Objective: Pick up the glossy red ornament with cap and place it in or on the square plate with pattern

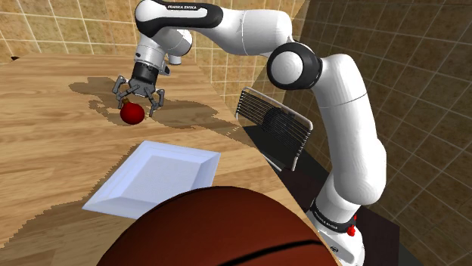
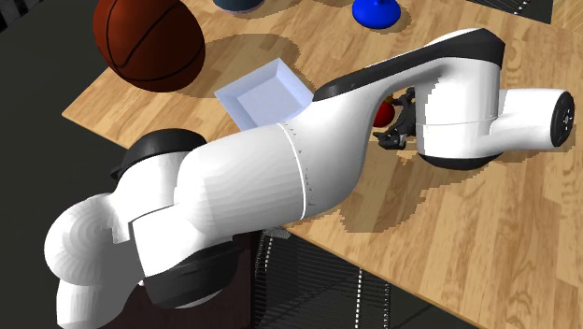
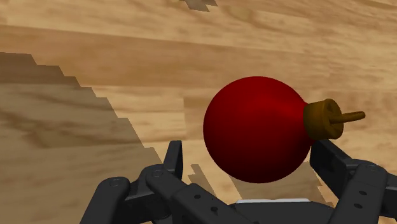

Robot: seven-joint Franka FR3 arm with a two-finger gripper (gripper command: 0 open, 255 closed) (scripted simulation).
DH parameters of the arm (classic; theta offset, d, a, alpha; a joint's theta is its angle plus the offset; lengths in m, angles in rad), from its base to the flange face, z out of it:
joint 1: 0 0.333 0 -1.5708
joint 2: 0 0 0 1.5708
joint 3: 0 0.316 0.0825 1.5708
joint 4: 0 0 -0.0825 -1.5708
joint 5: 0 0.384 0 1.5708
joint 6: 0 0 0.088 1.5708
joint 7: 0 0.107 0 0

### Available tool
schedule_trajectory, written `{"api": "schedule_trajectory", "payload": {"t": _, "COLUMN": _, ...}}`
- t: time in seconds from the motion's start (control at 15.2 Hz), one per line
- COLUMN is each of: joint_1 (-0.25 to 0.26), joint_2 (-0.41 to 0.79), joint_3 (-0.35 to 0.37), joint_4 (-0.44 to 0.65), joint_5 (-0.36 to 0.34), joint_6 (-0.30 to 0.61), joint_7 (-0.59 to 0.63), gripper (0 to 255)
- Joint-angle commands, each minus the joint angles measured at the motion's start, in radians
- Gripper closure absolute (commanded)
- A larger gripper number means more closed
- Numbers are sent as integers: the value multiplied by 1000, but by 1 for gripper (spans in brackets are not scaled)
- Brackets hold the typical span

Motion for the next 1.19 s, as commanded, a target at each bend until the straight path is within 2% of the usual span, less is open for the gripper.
{"api": "schedule_trajectory", "payload": {"t": 0.0, "joint_1": 0, "joint_2": 0, "joint_3": 0, "joint_4": 0, "joint_5": 0, "joint_6": 0, "joint_7": 0, "gripper": 255}}
{"api": "schedule_trajectory", "payload": {"t": 0.59, "joint_1": 0, "joint_2": 0, "joint_3": 0, "joint_4": -1, "joint_5": 0, "joint_6": 0, "joint_7": 0, "gripper": 255}}
{"api": "schedule_trajectory", "payload": {"t": 1.12, "joint_1": 2, "joint_2": 15, "joint_3": 5, "joint_4": 125, "joint_5": -5, "joint_6": -95, "joint_7": 56, "gripper": 255}}
